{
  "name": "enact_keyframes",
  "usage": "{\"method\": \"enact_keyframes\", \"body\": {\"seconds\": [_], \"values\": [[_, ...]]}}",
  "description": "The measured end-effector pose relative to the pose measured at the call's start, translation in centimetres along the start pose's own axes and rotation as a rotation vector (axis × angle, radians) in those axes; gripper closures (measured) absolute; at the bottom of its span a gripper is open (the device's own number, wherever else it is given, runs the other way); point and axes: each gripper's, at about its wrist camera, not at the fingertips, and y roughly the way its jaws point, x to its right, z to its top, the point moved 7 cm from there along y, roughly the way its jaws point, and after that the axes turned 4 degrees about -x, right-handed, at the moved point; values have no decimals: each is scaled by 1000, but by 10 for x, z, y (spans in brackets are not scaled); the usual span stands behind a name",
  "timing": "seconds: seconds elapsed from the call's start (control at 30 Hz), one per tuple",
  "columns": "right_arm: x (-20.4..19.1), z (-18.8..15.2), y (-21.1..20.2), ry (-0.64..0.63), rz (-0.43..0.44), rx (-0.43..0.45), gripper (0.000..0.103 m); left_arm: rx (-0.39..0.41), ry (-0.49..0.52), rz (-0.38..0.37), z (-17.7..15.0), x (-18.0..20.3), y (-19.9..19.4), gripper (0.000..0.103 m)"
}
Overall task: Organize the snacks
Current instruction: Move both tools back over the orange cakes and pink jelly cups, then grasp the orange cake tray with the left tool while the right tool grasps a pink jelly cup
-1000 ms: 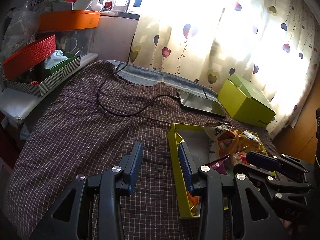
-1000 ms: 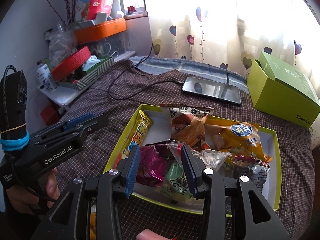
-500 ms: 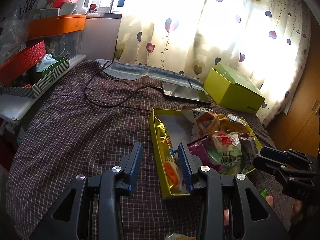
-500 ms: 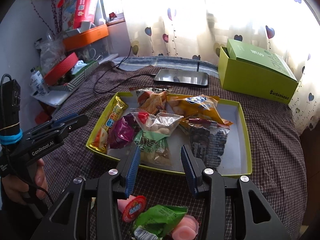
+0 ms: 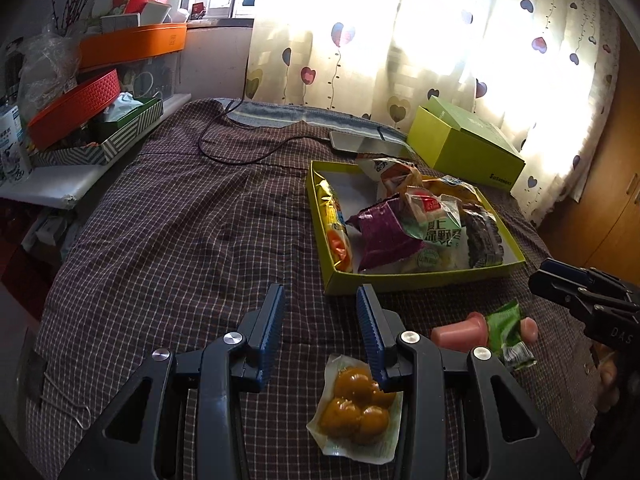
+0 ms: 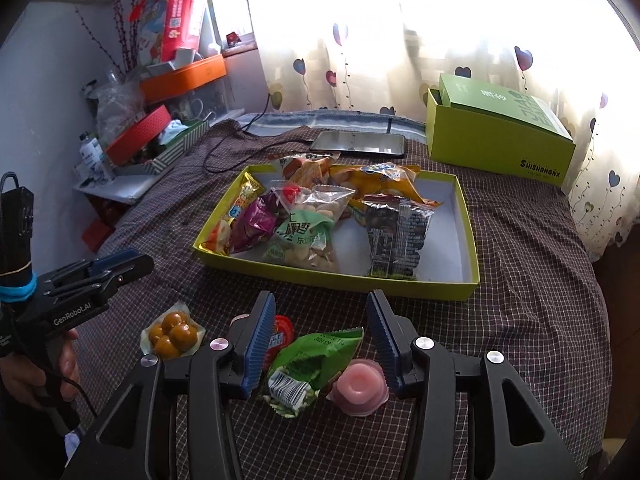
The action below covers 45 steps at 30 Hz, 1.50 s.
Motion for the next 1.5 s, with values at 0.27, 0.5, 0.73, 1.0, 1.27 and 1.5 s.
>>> {"method": "enact_keyframes", "body": {"seconds": [0.27, 0.5, 0.73, 1.0, 1.27, 1.5], "values": [[-6, -22, -15, -13, 6, -3, 55, -11, 24, 8, -24, 7, -20, 59], [-4, -33, -20, -1, 12, -1, 55, -30, 45, 5, -38, 14, -24, 57], [3, -39, -23, 22, 11, 2, 55, -49, 63, -8, -45, 22, -23, 53], [6, -42, -20, 38, 14, -5, 54, -84, 97, -17, -52, 30, -13, 53], [7, -41, -14, 42, 30, -15, 54, -103, 116, -19, -55, 34, -5, 51], [9, -42, -8, 47, 28, -27, 54, -116, 119, -16, -56, 31, 1, 51]]}}
